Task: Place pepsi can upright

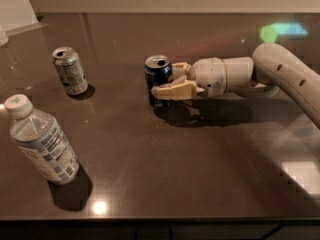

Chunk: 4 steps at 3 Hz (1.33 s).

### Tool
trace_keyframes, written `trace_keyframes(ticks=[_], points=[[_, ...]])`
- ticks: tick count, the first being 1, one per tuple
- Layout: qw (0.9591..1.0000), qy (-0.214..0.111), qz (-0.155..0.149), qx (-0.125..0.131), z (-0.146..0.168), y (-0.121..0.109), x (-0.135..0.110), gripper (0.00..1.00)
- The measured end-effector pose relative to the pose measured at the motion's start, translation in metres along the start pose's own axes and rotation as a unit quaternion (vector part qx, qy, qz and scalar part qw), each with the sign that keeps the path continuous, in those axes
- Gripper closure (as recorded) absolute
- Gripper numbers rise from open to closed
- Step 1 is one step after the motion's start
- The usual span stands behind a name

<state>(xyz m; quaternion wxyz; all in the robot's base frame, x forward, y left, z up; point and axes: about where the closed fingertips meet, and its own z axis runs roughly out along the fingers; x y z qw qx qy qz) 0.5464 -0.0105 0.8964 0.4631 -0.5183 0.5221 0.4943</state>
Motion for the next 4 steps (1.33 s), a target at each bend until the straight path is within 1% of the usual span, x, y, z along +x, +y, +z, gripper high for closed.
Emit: trace_keyframes(ticks=[1, 2, 3, 4], points=[[0.9999, -0.005, -0.002, 0.010, -0.0035, -0.0020, 0.0067, 0.82], [0.9998, -0.007, 0.004, 0.020, -0.0072, -0.0026, 0.0135, 0.58], [0.9998, -0.007, 0.004, 0.018, -0.0049, -0.0021, 0.0129, 0.36], [0.9999, -0.007, 0.003, 0.015, -0.0022, -0.0015, 0.0121, 0.12]])
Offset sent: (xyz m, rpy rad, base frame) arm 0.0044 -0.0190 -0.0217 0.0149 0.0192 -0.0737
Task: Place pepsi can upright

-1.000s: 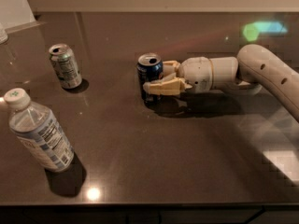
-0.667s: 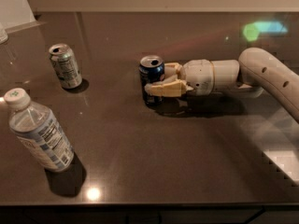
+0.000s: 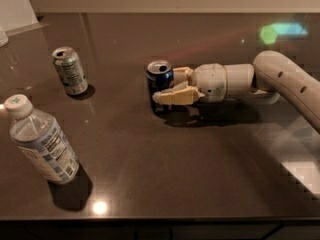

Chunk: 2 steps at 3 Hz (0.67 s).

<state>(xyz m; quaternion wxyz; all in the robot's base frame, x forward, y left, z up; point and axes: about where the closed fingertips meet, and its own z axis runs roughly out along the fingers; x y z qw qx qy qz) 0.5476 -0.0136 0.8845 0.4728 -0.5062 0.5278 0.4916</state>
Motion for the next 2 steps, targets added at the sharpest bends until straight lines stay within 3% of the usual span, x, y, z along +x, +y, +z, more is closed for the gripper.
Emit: trace_keyframes(ticks=[1, 2], points=[[1.0000, 0.000, 0.000, -0.002, 0.0023, 0.0006, -0.0006, 0.00], [1.0000, 0.000, 0.000, -0.002, 0.0024, 0.0006, -0.0006, 0.00]])
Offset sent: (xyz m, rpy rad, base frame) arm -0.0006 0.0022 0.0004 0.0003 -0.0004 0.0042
